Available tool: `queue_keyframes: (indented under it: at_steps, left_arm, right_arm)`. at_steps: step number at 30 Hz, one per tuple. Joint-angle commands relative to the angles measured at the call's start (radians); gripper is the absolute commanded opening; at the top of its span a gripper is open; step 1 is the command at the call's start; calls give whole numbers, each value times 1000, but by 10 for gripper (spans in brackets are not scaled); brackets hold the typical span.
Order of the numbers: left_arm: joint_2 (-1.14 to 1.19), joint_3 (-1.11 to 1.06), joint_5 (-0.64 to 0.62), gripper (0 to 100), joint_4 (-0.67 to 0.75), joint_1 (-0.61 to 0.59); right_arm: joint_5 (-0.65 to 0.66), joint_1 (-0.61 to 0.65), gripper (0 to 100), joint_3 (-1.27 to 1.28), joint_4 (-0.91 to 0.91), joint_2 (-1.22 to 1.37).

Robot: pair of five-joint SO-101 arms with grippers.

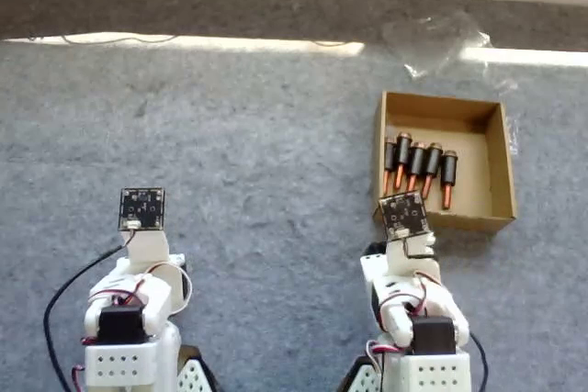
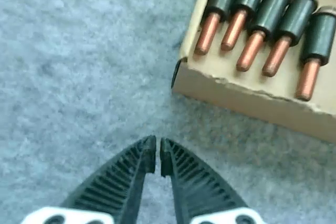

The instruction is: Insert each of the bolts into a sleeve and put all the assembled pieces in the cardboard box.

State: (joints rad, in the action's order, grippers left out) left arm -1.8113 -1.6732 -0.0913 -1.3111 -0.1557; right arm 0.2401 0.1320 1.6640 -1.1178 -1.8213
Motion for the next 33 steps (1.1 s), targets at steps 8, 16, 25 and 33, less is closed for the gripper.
queue_keyframes:
  at_steps: [8, 16, 25, 33]
  left_arm:
    - [-8, -22, -9, 5, -8, -8]
    - [-8, -22, -9, 5, -8, -8]
    - [-8, -22, -9, 5, -8, -8]
    - [-8, -22, -11, 6, -8, -13]
  right_arm:
    - [-169, 7, 5, 84, 24, -10]
    - [-184, -82, 6, 119, -7, -2]
    - [-178, -114, 6, 147, -125, -10]
    - [-178, -114, 6, 147, -125, -10]
